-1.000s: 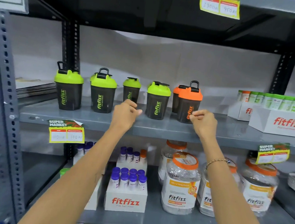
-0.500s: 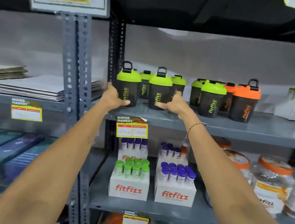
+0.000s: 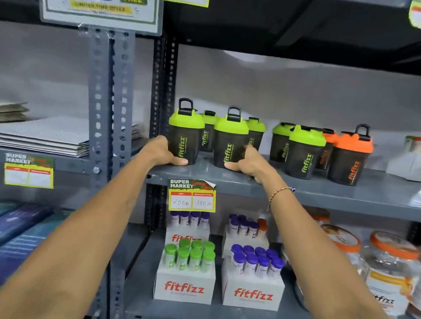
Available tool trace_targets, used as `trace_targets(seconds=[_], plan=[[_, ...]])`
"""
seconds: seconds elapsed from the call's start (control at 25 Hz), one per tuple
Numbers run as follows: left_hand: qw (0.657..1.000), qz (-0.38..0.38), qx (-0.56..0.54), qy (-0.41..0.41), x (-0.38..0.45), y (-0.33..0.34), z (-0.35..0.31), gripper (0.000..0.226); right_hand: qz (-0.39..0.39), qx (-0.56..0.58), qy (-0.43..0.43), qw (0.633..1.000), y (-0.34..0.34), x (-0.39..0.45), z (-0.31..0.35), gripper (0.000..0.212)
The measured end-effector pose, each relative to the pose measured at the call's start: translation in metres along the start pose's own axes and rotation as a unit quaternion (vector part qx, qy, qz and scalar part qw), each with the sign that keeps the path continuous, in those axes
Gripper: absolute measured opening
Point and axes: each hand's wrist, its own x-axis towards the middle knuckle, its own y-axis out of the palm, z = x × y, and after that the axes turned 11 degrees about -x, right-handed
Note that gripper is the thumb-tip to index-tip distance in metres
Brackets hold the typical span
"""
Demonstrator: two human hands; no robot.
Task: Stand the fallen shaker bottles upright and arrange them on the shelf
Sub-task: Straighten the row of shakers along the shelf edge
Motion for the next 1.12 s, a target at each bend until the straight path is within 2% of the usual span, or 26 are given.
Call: trace_targets(seconds=[0.12, 0.28, 0.44, 1.12], plan=[[1.000, -0.006, -0.012, -0.009, 0.002, 0.006, -0.008, 0.069, -0.016, 0.029, 0.015, 0.999, -0.008, 0.010, -0.013, 0.065], [0.999, -0.006, -0.031, 0.012, -0.002, 0.030, -0.031, 0.051, -0.064, 0.066, 0.041, 0.995, -0.029, 0.017, -0.041, 0.052], [0.997, -0.020, -0.069, 0.026, -0.001, 0.047, -0.032, 0.049, -0.065, 0.055, 0.031, 0.996, -0.032, 0.018, -0.049, 0.053], [0.997, 0.004, -0.057, 0.061, -0.004, 0.049, -0.028, 0.046, -0.061, 0.065, 0.015, 0.996, -0.031, 0.014, -0.048, 0.048]])
